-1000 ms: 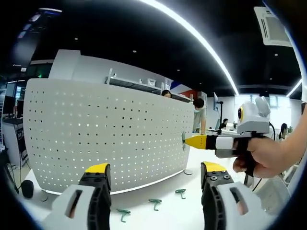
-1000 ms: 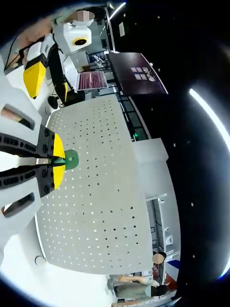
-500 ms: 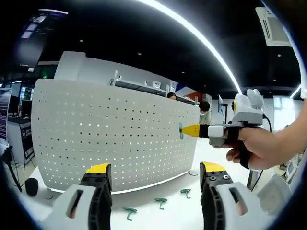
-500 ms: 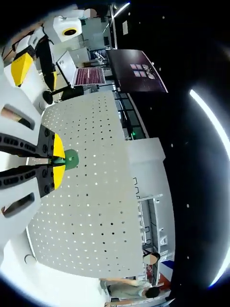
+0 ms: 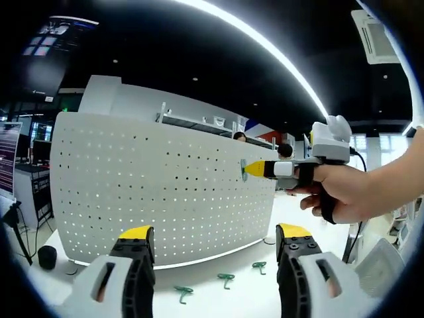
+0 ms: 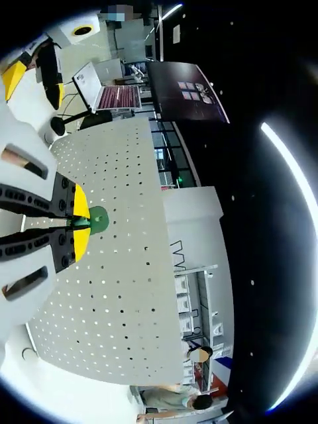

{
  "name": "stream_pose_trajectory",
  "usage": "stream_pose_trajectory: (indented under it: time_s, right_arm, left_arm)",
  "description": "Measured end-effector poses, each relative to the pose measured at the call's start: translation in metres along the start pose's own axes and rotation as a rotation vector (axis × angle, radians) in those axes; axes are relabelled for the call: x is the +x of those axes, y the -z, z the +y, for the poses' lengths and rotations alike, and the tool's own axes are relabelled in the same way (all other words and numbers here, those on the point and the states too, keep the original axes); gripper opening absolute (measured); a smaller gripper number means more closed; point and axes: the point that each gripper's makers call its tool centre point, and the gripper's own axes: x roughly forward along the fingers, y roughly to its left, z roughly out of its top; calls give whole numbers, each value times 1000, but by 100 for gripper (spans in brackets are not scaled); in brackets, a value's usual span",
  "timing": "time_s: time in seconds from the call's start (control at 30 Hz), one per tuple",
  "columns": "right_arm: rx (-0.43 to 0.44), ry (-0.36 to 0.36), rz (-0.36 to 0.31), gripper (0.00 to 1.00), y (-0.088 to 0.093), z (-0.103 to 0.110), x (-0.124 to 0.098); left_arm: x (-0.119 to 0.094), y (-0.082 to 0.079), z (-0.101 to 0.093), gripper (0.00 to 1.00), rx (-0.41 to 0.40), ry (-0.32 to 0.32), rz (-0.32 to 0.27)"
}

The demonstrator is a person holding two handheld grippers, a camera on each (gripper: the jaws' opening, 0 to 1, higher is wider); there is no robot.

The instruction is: Insert the hook assembly into the mounting plate slot until the hook locks in place.

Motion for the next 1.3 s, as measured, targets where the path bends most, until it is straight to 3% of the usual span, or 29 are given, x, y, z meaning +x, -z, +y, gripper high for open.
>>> stream_pose_trajectory:
  time_s: [0.97, 1.3]
  right_arm:
    - [9, 69, -53, 1, -26, 10, 57]
    - [58, 79, -76, 1, -32, 19, 79]
  left_arm:
    - [-7, -15, 0, 78, -16, -3, -75]
    - [-9, -14, 5, 77, -15, -24, -73]
